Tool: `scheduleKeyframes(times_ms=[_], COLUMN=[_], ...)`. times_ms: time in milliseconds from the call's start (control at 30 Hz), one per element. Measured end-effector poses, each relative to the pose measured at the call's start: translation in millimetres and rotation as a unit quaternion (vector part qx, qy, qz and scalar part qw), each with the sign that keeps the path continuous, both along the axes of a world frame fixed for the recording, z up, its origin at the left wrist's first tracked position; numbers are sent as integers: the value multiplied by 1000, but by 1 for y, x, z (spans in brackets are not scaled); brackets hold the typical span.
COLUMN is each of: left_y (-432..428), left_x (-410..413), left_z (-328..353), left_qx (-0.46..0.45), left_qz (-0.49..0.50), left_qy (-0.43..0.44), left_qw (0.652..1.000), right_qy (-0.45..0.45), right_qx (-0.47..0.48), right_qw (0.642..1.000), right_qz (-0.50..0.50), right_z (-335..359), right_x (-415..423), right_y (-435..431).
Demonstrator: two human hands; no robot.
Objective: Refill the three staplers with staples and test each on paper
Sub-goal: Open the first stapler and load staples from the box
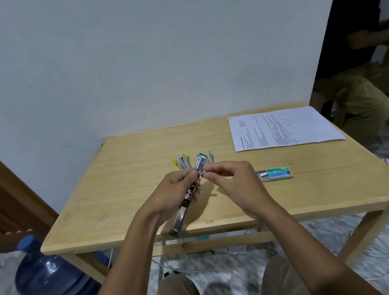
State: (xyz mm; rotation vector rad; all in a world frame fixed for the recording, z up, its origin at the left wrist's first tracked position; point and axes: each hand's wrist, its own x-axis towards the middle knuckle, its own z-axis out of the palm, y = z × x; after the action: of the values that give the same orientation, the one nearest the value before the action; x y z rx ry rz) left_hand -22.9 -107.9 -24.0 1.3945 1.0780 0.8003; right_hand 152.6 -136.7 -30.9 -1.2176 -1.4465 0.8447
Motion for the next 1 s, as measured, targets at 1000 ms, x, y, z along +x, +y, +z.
scheduleKeyframes(times_ms=[1000], left_y=[-21], left_x=[16], left_z=[-10], left_qx=[-90], left_qz=[-12], left_qy=[-209], left_qw=[974], right_qy=[-241], right_qx=[85], right_qw=[967], right_qz=[-17], right_z=[-10], right_x=[-1], right_y=[-7])
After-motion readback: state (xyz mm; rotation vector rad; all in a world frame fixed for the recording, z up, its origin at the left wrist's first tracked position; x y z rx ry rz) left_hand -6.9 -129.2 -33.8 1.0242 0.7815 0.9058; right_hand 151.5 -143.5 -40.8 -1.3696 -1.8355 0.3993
